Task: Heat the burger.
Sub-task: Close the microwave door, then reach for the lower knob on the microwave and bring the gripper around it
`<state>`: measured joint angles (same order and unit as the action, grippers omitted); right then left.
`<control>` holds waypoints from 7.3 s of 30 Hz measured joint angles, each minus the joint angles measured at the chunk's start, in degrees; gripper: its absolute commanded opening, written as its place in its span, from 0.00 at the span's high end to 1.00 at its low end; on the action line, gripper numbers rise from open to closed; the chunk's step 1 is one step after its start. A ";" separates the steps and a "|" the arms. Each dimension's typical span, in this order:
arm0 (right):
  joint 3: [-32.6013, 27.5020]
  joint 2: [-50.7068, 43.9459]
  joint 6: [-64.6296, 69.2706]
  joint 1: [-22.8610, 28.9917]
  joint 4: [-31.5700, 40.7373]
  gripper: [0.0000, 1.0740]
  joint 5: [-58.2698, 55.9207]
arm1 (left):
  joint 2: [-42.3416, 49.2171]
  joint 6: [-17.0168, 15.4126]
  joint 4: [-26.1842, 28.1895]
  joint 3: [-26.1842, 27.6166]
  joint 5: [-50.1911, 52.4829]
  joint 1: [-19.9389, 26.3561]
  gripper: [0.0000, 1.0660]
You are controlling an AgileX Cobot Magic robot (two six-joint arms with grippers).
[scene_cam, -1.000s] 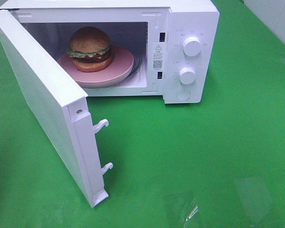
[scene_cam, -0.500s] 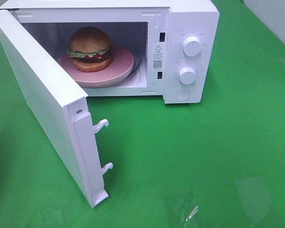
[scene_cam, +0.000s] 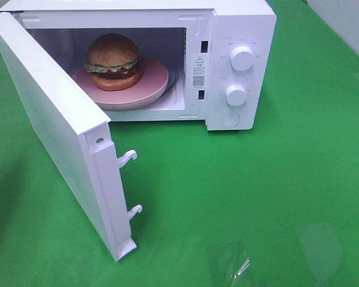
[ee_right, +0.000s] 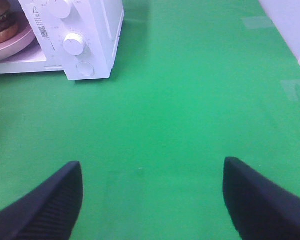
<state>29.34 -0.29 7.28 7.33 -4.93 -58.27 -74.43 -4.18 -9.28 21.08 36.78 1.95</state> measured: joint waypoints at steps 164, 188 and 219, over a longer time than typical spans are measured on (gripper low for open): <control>0.00 0.00 0.00 0.00 0.17 0.29 0.00 | 9.51 1.20 6.30 40.11 -106.05 -11.80 0.07; 0.00 0.00 0.00 0.00 0.17 0.29 0.00 | 51.85 1.43 6.42 9.63 -94.42 -5.67 0.08; 0.00 0.00 0.00 0.00 0.17 0.29 0.00 | 70.76 2.98 6.02 7.68 -96.37 -3.78 0.08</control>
<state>29.34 -0.29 7.28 7.33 -4.76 -58.27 -3.67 -1.20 -3.27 28.76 -59.59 -1.83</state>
